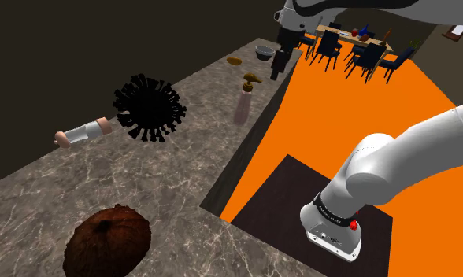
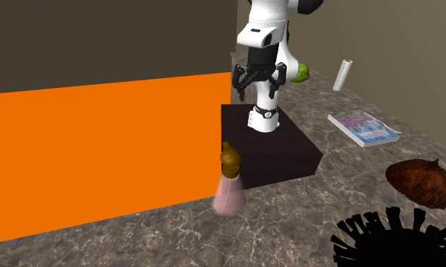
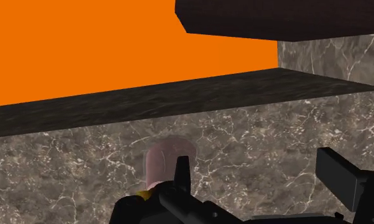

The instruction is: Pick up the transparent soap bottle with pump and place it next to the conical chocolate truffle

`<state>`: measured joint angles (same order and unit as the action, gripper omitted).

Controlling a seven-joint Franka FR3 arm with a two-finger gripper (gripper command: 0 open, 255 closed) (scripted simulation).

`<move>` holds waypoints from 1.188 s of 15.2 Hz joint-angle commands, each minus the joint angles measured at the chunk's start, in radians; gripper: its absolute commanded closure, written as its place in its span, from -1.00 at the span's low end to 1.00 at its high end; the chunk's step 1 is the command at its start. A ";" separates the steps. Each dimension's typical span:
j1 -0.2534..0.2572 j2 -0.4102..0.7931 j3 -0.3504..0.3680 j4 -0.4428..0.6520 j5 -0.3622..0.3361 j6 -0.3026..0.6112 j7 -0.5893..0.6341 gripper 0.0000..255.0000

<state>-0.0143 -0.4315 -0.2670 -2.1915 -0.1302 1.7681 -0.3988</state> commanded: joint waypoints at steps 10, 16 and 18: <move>-0.016 0.418 -0.143 0.267 0.133 0.152 -0.241 -1.00; -0.020 0.442 -0.144 0.223 0.144 0.218 -0.251 -1.00; -0.021 0.452 -0.144 0.199 0.149 0.251 -0.254 -1.00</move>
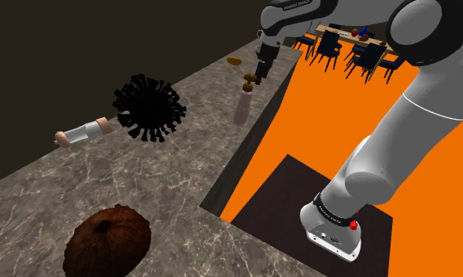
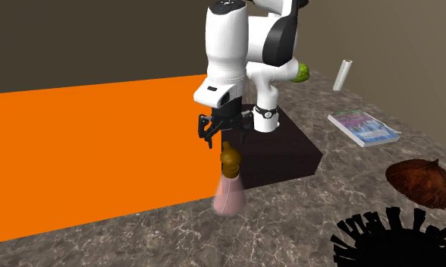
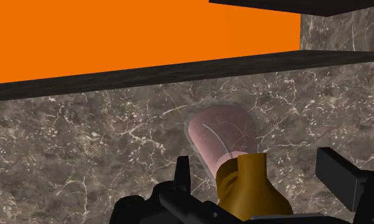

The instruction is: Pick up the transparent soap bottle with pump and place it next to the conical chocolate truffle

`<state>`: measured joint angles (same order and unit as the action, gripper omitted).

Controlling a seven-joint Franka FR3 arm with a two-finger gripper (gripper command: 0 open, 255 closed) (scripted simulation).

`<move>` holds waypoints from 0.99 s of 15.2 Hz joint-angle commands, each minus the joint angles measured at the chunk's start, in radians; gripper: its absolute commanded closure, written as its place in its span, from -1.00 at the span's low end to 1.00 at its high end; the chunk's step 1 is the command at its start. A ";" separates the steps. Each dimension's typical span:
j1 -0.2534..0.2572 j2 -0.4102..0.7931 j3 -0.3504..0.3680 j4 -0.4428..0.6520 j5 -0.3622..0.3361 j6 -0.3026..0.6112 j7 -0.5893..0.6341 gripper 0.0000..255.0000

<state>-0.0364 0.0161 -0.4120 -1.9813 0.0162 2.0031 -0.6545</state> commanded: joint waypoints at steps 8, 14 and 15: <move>0.001 0.004 0.001 -0.011 0.002 0.016 0.001 -1.00; 0.001 0.004 0.001 -0.011 0.002 0.016 0.001 1.00; 0.001 0.004 0.001 -0.011 0.002 0.016 0.001 1.00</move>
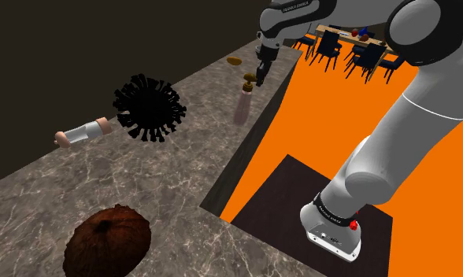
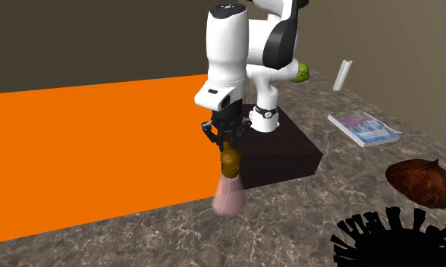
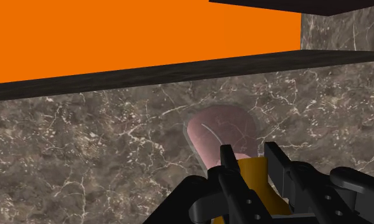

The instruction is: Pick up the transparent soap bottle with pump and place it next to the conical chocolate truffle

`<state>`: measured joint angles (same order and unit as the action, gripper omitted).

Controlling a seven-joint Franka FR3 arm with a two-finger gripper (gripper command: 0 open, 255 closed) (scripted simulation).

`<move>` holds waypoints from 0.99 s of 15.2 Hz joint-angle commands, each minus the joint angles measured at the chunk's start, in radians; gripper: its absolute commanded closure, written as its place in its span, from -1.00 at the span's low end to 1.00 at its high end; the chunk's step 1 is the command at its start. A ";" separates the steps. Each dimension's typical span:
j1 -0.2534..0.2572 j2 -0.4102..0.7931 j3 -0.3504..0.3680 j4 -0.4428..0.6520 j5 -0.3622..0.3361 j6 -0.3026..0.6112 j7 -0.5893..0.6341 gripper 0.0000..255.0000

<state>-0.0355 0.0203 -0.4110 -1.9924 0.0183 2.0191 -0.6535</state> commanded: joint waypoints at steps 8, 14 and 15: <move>0.001 -0.017 0.001 0.049 -0.008 -0.065 0.006 1.00; 0.002 -0.030 0.002 0.115 -0.014 -0.144 0.011 1.00; 0.003 -0.032 0.002 0.127 -0.014 -0.157 0.011 1.00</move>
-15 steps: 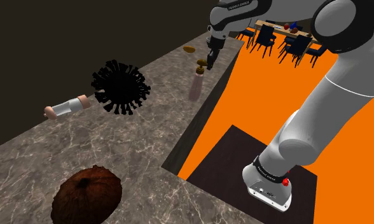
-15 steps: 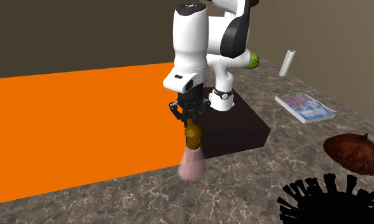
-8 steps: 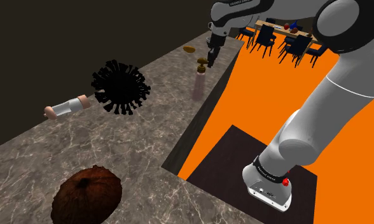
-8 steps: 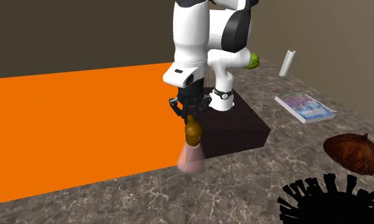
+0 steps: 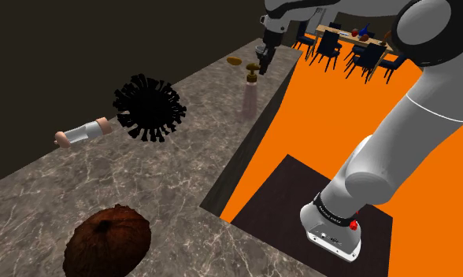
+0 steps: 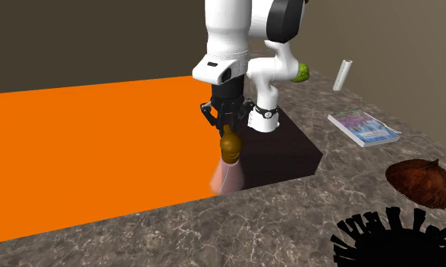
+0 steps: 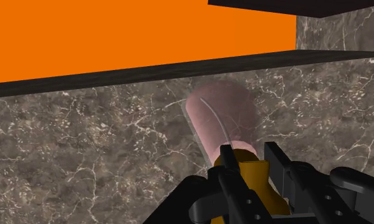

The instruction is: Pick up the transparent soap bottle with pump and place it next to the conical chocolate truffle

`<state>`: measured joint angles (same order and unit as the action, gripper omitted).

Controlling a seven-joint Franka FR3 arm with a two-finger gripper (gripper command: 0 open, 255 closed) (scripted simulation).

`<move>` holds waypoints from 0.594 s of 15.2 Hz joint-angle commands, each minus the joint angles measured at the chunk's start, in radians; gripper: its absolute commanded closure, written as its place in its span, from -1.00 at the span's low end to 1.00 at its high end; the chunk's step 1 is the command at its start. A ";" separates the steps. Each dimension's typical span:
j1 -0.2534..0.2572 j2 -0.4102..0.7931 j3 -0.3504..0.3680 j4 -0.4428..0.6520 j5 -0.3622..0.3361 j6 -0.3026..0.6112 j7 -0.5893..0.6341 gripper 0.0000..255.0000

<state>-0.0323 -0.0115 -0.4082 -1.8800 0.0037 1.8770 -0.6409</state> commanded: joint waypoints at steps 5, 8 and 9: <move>0.000 -0.004 0.000 0.078 -0.001 -0.081 0.000 1.00; 0.000 -0.003 0.000 0.120 -0.001 -0.122 0.000 1.00; 0.000 -0.002 0.000 0.134 -0.001 -0.135 0.000 1.00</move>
<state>-0.0333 -0.0135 -0.4092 -1.7586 0.0029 1.7539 -0.6423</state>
